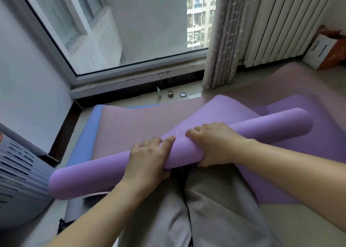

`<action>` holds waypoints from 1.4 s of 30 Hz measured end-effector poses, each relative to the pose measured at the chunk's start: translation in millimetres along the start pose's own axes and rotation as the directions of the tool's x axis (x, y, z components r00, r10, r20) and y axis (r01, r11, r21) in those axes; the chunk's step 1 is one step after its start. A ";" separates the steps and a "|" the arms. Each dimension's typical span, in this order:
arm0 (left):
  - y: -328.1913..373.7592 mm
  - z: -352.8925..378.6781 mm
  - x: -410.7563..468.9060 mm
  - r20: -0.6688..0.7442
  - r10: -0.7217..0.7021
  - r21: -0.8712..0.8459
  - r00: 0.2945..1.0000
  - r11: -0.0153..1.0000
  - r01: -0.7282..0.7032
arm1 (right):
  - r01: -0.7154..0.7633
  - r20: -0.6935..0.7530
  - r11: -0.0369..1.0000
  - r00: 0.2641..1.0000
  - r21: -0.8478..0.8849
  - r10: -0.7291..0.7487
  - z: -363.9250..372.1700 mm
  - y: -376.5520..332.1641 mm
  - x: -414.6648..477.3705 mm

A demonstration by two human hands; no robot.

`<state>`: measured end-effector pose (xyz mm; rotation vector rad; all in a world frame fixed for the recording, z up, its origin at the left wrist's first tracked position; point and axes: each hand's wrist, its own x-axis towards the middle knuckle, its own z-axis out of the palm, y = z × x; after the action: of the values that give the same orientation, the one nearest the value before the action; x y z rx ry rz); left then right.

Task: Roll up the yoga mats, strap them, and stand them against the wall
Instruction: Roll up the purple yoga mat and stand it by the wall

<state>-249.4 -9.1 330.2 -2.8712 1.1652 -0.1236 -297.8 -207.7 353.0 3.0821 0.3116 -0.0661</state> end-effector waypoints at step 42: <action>-15.7 -43.9 -5.6 0.622 0.220 -0.382 0.752 0.923 0.047 | 0.009 0.000 0.999 1.000 -0.044 -0.009 8.1 -35.6 -62.6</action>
<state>-246.4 5.7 374.6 -2.7082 1.2401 1.1465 -366.5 -185.7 346.4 3.0378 0.3226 -0.0586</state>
